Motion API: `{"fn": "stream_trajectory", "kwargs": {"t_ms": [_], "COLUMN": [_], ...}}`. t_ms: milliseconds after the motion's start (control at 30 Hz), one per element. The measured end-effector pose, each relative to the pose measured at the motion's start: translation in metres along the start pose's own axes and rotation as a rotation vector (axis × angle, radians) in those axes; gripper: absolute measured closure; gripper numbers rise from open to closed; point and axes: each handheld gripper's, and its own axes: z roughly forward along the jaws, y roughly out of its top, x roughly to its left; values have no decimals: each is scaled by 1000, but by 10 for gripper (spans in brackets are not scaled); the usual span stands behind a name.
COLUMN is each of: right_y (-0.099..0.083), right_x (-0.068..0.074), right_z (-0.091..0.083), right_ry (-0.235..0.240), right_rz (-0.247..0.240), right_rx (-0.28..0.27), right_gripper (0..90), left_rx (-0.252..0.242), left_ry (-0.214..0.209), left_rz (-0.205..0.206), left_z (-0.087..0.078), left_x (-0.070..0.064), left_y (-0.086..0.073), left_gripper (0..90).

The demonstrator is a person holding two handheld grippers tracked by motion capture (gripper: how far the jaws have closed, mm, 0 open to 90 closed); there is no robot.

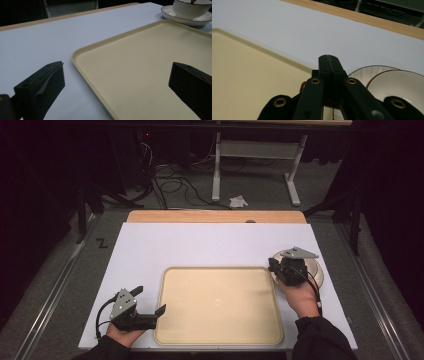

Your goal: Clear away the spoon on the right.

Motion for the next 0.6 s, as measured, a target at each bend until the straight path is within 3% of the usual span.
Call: {"fn": "stream_trajectory", "kwargs": {"t_ms": [233, 600], "right_y": [-17, -38], "right_x": [0, -9], "right_z": [-20, -55], "right_ry": [21, -5], "right_rz": [-14, -4], "right_rx": [-24, -65], "right_gripper": [900, 900], "left_rx": [2, 9], "left_ry": [3, 2], "left_rz": [-3, -8], "left_z": [0, 2], "left_x": [1, 1], "left_y": [-1, -1], "left_gripper": [11, 11]}}
